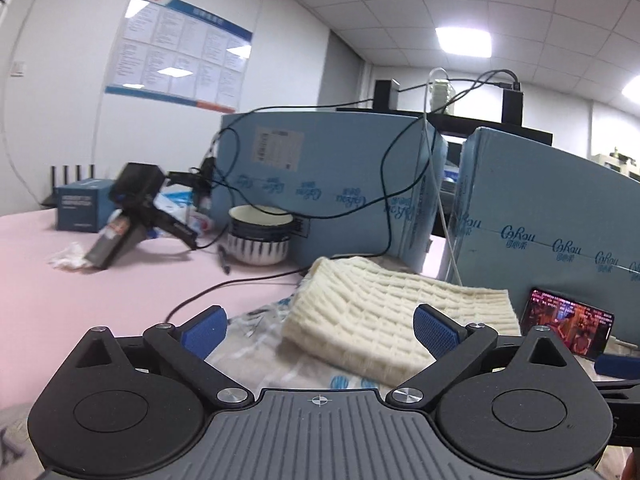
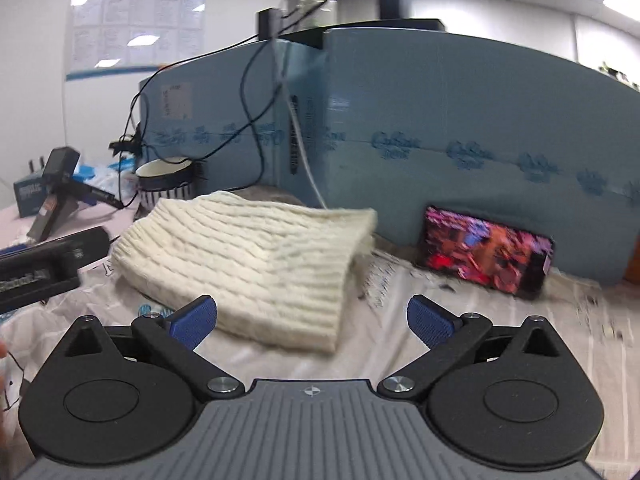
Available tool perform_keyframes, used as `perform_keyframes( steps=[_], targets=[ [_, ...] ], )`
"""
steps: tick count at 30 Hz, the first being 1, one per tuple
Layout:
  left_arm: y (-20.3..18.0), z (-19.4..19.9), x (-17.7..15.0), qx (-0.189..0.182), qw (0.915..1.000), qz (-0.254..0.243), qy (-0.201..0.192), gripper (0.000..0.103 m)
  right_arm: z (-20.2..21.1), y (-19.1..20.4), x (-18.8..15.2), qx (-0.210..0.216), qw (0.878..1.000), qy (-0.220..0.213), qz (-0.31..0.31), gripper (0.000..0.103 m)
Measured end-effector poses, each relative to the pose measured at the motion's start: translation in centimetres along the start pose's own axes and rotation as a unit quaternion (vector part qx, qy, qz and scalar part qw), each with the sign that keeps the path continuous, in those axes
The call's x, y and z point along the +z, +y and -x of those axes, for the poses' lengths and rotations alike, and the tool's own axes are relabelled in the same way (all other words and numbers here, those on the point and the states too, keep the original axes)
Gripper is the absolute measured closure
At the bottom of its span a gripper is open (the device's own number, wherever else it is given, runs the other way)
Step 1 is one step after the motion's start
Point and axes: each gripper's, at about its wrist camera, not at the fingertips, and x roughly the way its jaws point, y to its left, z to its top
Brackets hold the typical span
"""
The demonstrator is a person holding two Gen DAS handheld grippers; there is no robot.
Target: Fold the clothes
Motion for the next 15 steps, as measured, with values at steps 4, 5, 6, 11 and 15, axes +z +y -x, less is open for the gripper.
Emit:
perform_keyframes(
  steps=[4, 5, 6, 11, 15],
  targets=[
    [-0.4, 1.7, -0.9, 0.017, 0.9996, 0.018, -0.012, 0.001, 0.8, -0.7, -1.0, 0.005, 1.000, -0.008, -0.018, 0.000],
    [-0.5, 1.9, -1.0, 0.024, 0.9994, 0.020, -0.016, 0.001, 1.0, -0.8, -1.2, 0.006, 1.000, -0.013, -0.020, 0.000],
    [-0.7, 2.2, -1.1, 0.030, 0.9991, 0.022, -0.021, 0.001, 1.3, -1.0, -1.4, 0.007, 0.999, -0.022, -0.024, 0.000],
    [-2.2, 3.4, -1.6, 0.059, 0.9968, 0.004, -0.054, 0.001, 2.6, -1.5, -1.6, 0.012, 0.997, -0.068, -0.030, 0.000],
    [-3.4, 4.1, -2.1, 0.096, 0.9924, -0.015, -0.077, 0.000, 3.5, -1.5, -2.2, 0.009, 0.993, -0.115, -0.017, 0.000]
  ],
)
